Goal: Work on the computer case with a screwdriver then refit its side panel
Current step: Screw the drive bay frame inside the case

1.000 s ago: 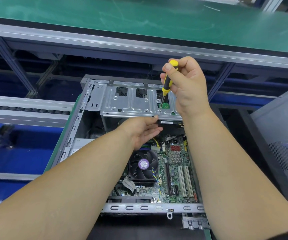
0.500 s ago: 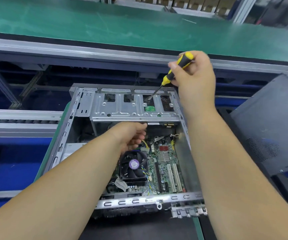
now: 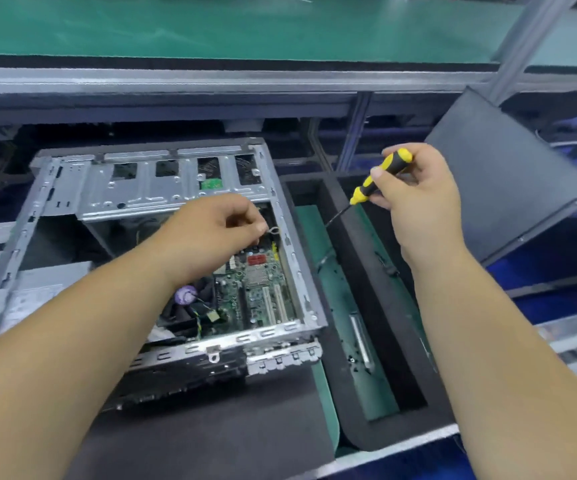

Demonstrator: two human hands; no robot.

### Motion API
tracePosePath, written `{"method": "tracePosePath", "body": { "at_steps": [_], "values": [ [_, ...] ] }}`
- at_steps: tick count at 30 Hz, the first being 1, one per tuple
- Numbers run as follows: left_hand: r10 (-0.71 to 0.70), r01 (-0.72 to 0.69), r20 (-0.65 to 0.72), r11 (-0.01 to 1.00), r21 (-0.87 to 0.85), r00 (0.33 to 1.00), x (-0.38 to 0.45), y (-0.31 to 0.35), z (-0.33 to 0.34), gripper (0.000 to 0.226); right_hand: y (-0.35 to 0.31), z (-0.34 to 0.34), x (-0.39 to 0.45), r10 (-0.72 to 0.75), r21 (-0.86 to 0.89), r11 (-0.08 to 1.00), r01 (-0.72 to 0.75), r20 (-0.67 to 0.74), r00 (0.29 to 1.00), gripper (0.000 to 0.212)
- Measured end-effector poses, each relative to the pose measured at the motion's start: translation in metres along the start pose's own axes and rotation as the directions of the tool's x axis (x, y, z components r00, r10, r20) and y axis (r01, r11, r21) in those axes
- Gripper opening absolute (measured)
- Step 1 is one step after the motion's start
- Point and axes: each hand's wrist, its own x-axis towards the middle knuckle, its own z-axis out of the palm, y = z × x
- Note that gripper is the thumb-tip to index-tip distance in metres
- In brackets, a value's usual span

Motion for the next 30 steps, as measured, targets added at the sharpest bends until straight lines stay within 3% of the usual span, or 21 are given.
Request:
{"method": "tracePosePath", "body": {
  "at_steps": [4, 7, 14, 20, 25, 30],
  "values": [
    [0.097, -0.097, 0.019, 0.995, -0.022, 0.995, -0.001, 0.031, 0.028, 0.01, 0.026, -0.033, -0.013, 0.05, -0.026, 0.998, -0.049, 0.037, 0.998, 0.013],
    [0.158, -0.158, 0.044, 0.987, -0.007, 0.987, 0.003, 0.05, 0.057, 0.009, 0.047, -0.054, -0.022, 0.1, -0.152, 0.985, -0.086, 0.086, 0.991, 0.014],
    [0.283, -0.329, 0.184, 0.891, 0.312, 0.941, 0.01, 0.065, 0.116, 0.009, 0.099, -0.091, -0.046, 0.241, -0.392, 0.912, -0.124, 0.265, 0.934, 0.016],
    [0.225, -0.353, 0.299, 0.789, 0.503, 0.927, 0.008, 0.061, 0.139, 0.014, 0.133, -0.108, -0.073, 0.383, -0.576, 0.815, -0.067, 0.448, 0.808, 0.019],
    [0.146, -0.249, 0.238, 0.833, 0.494, 0.96, 0.01, 0.063, 0.138, 0.016, 0.148, -0.109, -0.087, 0.437, -0.592, 0.806, 0.025, 0.622, 0.649, 0.018],
    [0.105, -0.205, 0.214, 0.826, 0.525, 0.971, 0.008, 0.064, 0.142, 0.017, 0.157, -0.106, -0.094, 0.433, -0.594, 0.792, 0.139, 0.707, 0.56, 0.02]
  ]
}}
